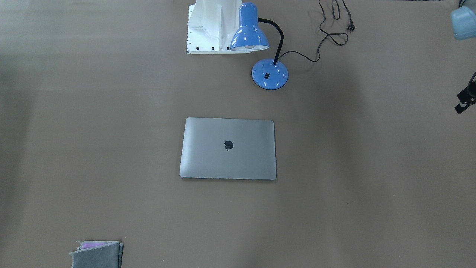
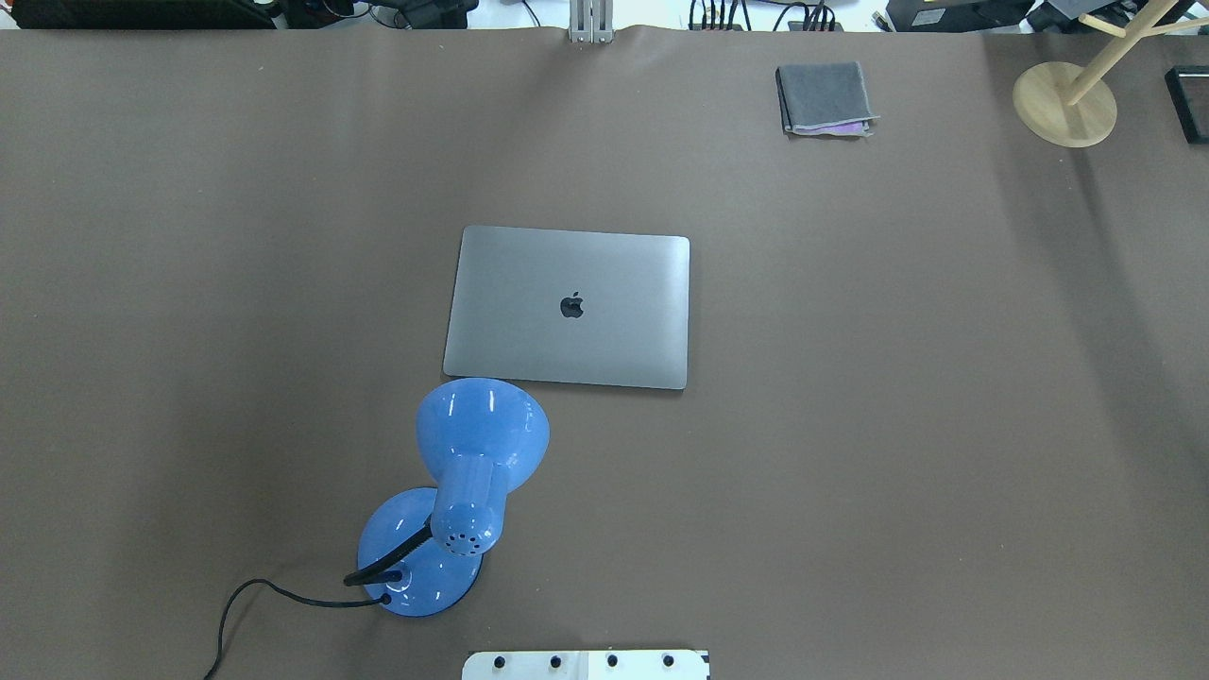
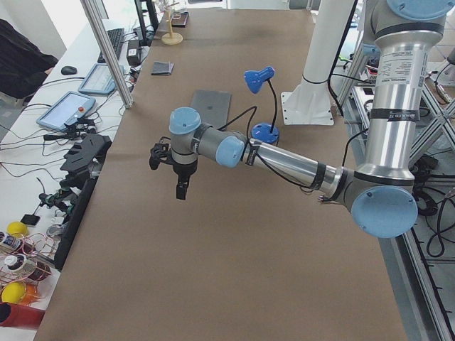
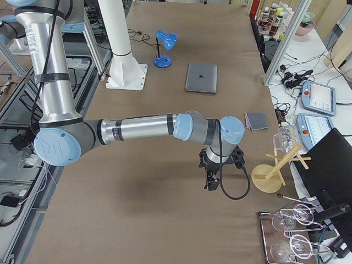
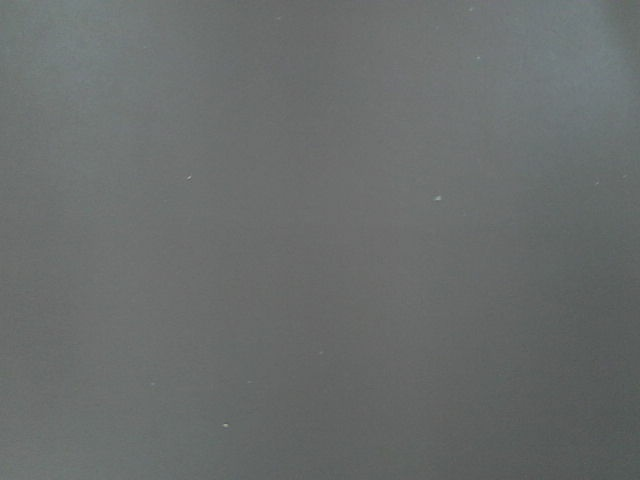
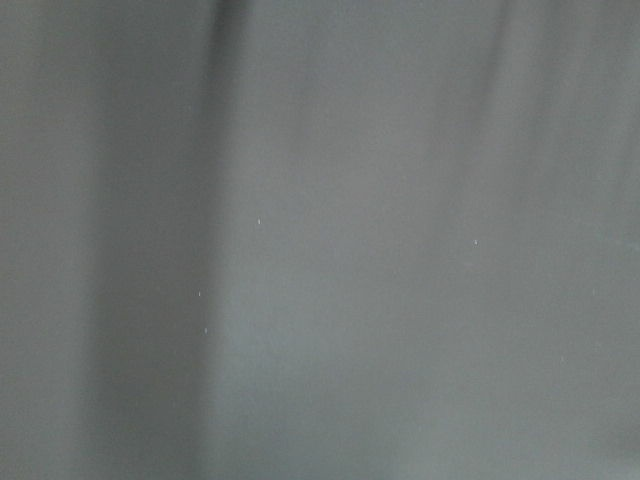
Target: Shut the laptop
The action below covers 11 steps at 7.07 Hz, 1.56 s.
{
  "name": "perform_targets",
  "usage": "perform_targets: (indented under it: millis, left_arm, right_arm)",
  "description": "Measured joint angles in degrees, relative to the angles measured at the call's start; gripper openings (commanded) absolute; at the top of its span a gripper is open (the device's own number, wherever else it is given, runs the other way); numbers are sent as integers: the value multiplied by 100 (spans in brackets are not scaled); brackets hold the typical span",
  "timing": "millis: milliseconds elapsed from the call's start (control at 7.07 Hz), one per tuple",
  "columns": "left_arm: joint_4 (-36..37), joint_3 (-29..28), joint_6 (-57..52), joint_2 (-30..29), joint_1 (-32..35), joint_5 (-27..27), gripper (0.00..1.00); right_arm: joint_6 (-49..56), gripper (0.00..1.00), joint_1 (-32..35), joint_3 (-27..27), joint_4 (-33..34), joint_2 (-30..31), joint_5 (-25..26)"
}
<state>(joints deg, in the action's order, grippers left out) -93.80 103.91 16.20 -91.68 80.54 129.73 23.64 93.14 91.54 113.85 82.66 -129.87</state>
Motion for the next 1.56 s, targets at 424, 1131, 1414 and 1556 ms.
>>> perform_targets:
  millis: [424, 1131, 1414, 1556]
  left_arm:
    - [17, -340, -420, 481, 688, 670, 98]
    - [4, -1326, -593, -144, 931, 710, 98]
    - [10, -1332, -646, -155, 936, 680, 98]
    - [11, -1325, -651, -157, 940, 677, 98]
  right_arm:
    - [268, 100, 485, 896, 640, 716, -424]
    - [-498, 100, 431, 1042, 318, 629, -534]
    - [-820, 100, 291, 851, -295, 619, -413]
    - [-894, 100, 204, 726, -563, 616, -293]
